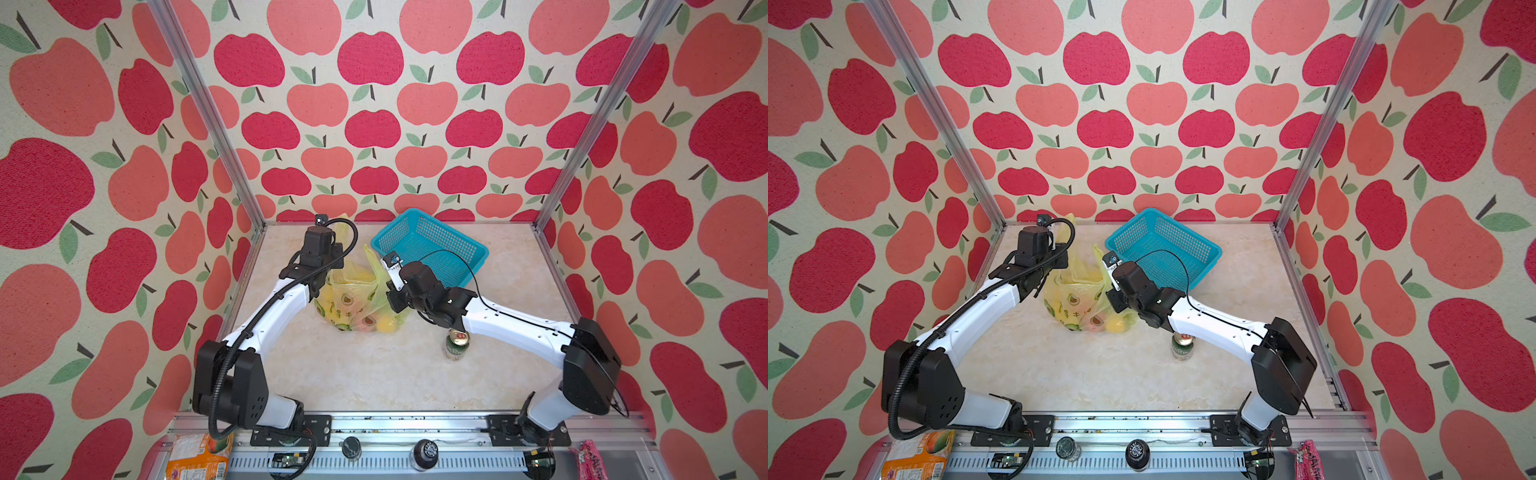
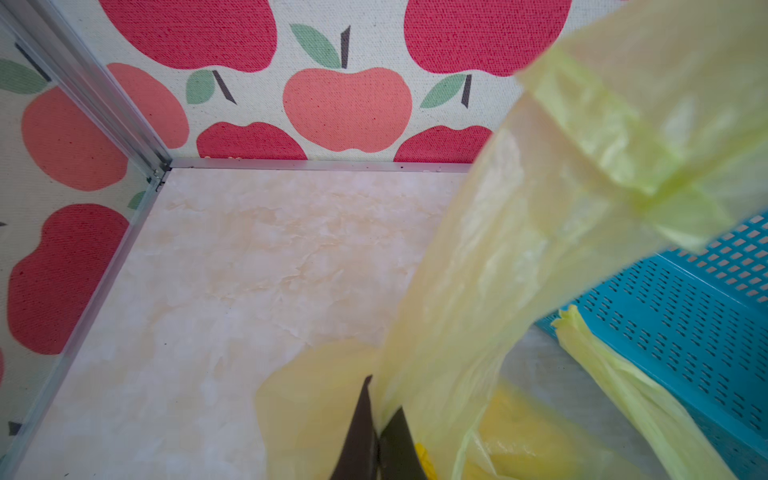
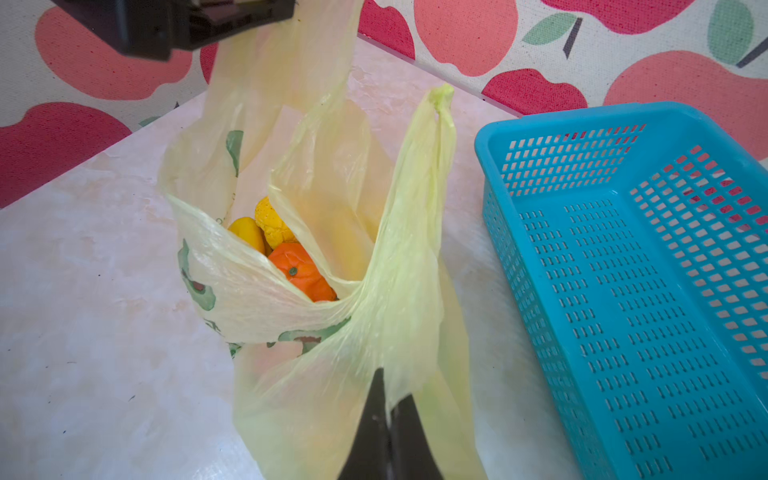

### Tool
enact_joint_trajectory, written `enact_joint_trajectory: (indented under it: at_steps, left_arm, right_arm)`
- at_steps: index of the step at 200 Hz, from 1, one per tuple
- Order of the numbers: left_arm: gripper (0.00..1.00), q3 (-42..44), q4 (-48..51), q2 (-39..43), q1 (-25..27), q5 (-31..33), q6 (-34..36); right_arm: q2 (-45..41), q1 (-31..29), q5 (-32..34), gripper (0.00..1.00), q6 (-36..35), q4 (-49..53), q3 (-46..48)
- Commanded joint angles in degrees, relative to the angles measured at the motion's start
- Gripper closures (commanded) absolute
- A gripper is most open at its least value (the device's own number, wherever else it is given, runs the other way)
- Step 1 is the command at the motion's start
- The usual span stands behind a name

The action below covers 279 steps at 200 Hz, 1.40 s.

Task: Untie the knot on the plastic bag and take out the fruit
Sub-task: 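Hold the bag mouth open with both grippers, spreading the handles apart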

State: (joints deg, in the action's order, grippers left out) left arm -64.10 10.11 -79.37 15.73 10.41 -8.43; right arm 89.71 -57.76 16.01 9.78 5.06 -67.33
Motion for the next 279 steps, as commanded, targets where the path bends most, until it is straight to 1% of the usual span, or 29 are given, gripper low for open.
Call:
enact_joint_trajectory:
  at_steps: [1, 19, 40, 54, 70, 88, 106, 126, 139, 153, 159, 180, 200, 217, 222, 235, 250, 253, 263, 279]
  left_arm:
    - [1.00, 2.30, -1.36, 5.08, -0.40, 1.34, -1.74]
    - [1.00, 4.38, -3.69, 7.59, -0.50, -1.58, -1.86]
    - [1.00, 5.42, -4.65, 9.35, -0.57, -3.65, -2.02]
    - [1.00, 5.93, -4.92, 10.22, -0.54, -4.70, -2.08]
    - [1.00, 6.49, -5.44, 10.97, -0.62, -5.46, -2.19]
    - [1.00, 6.64, -5.36, 11.42, -0.75, -5.76, -2.34]
    - [1.00, 6.86, -5.36, 11.85, -0.93, -5.85, -2.47]
    - [1.00, 7.04, -5.36, 12.13, -1.00, -5.93, -2.47]
    - [1.00, 6.98, -5.30, 12.36, -1.07, -5.93, -2.47]
    - [1.00, 7.00, -5.27, 12.41, -1.22, -5.93, -2.47]
    - [1.00, 7.09, -5.27, 12.48, -1.25, -5.92, -2.47]
    - [1.00, 7.28, -5.37, 12.62, -1.48, -5.78, -2.56]
    - [1.00, 7.36, -5.27, 13.07, -1.66, -5.67, -2.56]
    - [1.00, 7.66, -5.53, 13.61, -1.80, -5.67, -2.73]
    - [1.00, 7.75, -5.58, 13.71, -1.90, -5.67, -2.78]
    - [1.00, 8.02, -5.80, 13.81, -2.10, -5.58, -2.98]
    - [1.00, 7.93, -5.65, 13.38, -2.51, -5.50, -3.41]
    - [1.00, 7.84, -5.59, 13.18, -2.59, -5.42, -3.55]
    - [1.00, 7.36, -4.62, 12.48, -3.09, -4.82, -4.32]
    - [1.00, 6.38, -2.69, 11.25, -4.51, -4.44, -6.02]
  right_arm:
    - [-4.08, -0.78, 3.04, 0.86, 1.18, -4.69, 2.62]
    - [-4.83, -1.34, 3.59, 0.71, 0.29, -4.05, 1.72]
    - [-3.98, -1.54, 3.48, 0.46, -0.21, -1.11, -1.91]
    - [-2.34, -1.54, 3.99, 0.32, -0.44, 2.12, -5.93]
    - [1.65, -1.57, 6.51, 0.21, -0.38, 7.87, -12.48]
    - [7.50, -1.46, 9.21, 0.14, -0.20, 15.28, -20.89]
    - [13.26, -1.44, 11.12, 0.08, -0.04, 20.61, -28.24]
    - [20.31, -1.27, 13.29, 0.08, 0.13, 27.13, -36.74]
    - [24.83, -1.14, 17.20, 0.08, 0.15, 31.12, -42.08]
    - [28.98, -0.87, 19.51, 0.08, 0.08, 35.00, -47.16]
    - [30.50, -0.70, 19.86, 0.10, -0.01, 36.32, -49.03]
    - [34.22, -0.14, 19.75, 0.23, 0.29, 39.69, -53.90]
    - [35.51, 0.22, 20.44, 0.41, 0.68, 40.79, -55.70]
    - [34.75, 0.39, 20.33, 0.60, 0.55, 40.07, -55.39]
    - [34.43, 0.41, 20.14, 0.68, 0.46, 39.73, -55.07]
    - [33.09, 0.37, 19.13, 0.85, -0.04, 38.26, -54.13]
    - [31.13, 0.13, 18.51, 0.98, -0.28, 36.63, -53.01]
    - [30.63, 0.11, 18.33, 1.00, -0.42, 36.18, -52.69]
    - [28.69, -0.14, 17.47, 1.00, -0.95, 34.16, -51.23]
    - [24.31, -0.89, 15.15, 1.00, -1.99, 28.26, -47.31]
